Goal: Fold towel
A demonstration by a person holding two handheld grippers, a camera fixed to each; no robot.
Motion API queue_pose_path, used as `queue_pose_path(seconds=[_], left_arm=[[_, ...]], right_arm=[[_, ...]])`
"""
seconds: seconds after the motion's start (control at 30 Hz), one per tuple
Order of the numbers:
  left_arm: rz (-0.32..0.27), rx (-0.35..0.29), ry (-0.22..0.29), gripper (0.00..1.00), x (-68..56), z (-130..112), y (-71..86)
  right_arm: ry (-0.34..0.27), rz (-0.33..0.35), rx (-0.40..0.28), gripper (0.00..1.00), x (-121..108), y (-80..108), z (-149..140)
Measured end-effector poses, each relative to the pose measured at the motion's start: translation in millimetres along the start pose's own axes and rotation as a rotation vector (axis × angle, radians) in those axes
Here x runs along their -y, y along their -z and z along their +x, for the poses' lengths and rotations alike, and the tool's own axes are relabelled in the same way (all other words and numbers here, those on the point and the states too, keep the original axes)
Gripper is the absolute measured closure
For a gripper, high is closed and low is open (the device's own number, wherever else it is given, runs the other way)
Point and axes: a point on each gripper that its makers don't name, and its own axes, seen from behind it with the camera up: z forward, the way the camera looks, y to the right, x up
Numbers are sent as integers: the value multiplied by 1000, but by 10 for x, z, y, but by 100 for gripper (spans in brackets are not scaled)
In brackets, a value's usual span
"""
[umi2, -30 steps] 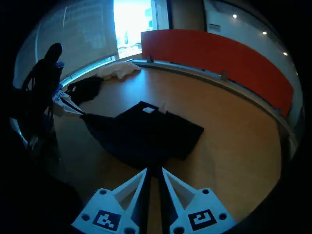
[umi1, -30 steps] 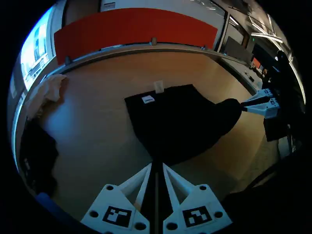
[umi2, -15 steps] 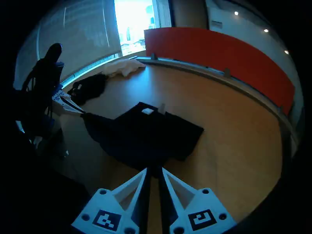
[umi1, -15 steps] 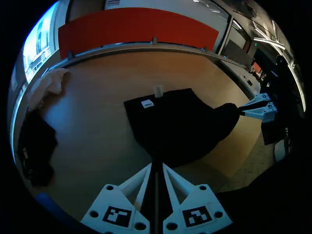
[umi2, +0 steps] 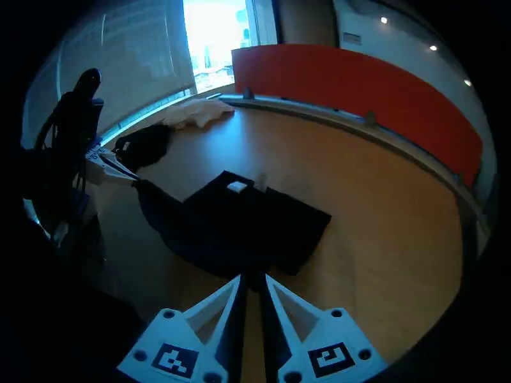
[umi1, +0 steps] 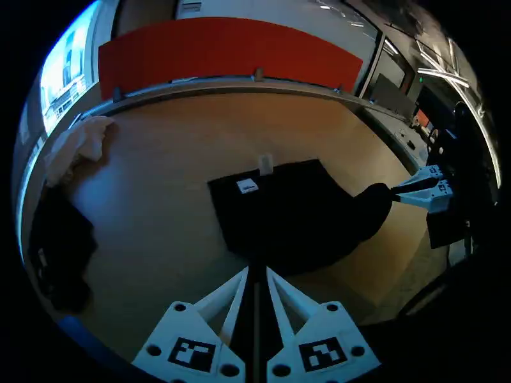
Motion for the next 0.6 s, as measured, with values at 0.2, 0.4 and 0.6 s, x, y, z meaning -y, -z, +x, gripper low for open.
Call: queue_pose_path(seconds=[0.2, 0.4, 0.6], left_arm=[[9, -28, 1, 96, 97, 243, -150], [26, -44, 2, 96, 204, 435, -348], [19, -43, 26, 96, 251, 553, -559]], right_arm=[[-17, -29, -3, 88, -200, -161, 125], [-50, -62, -9, 88, -432, -335, 246], [-64, -81, 6, 87, -600, -502, 277]])
